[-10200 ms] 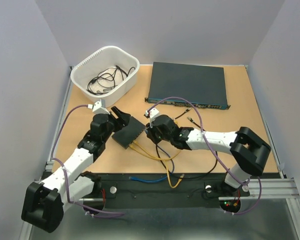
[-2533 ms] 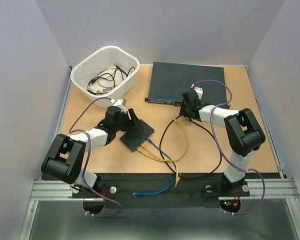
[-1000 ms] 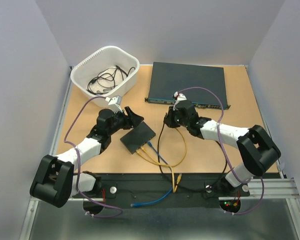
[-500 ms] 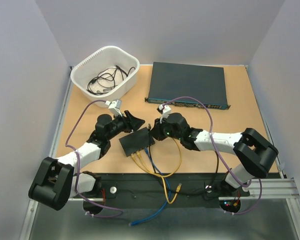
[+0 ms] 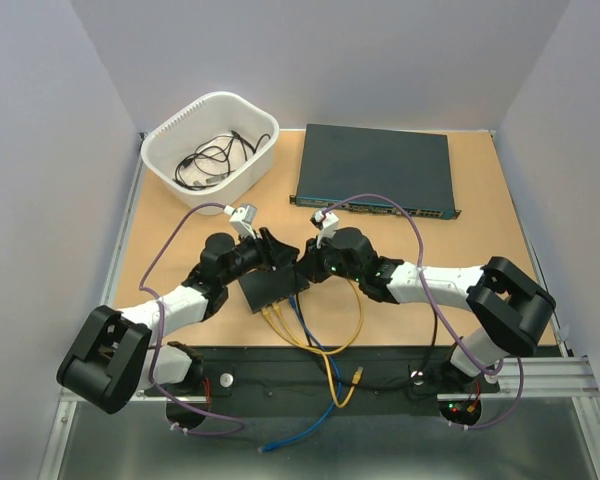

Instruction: Insert the plug into the switch port

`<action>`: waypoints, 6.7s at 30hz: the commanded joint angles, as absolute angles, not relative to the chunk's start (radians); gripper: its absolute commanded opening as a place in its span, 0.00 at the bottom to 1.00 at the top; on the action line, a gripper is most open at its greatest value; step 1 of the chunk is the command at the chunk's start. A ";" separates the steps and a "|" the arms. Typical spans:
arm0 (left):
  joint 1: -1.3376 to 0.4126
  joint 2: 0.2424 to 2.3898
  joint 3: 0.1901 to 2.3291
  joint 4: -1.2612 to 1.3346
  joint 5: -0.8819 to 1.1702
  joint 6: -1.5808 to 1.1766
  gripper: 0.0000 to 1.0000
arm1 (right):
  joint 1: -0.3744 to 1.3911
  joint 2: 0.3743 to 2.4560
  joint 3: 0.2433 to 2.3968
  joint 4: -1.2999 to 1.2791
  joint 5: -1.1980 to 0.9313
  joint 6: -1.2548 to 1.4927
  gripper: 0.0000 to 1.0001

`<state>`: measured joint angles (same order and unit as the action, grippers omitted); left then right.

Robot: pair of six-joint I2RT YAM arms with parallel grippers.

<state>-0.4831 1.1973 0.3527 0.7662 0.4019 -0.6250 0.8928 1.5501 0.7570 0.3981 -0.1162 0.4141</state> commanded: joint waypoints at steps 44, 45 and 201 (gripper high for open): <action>-0.528 0.962 0.267 1.238 0.713 -0.704 0.00 | 0.888 1.071 0.511 0.670 -0.347 0.443 0.47; -0.526 0.957 0.262 1.253 0.719 -0.710 0.00 | 0.887 1.069 0.509 0.675 -0.350 0.446 0.45; -0.279 1.281 0.428 0.528 0.247 -0.601 0.59 | 1.040 1.660 1.003 -0.365 0.097 0.414 0.00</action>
<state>-0.2916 1.2934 0.3901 0.4900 0.2329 -0.6243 1.0069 1.6402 0.9619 -0.2783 0.0494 0.4057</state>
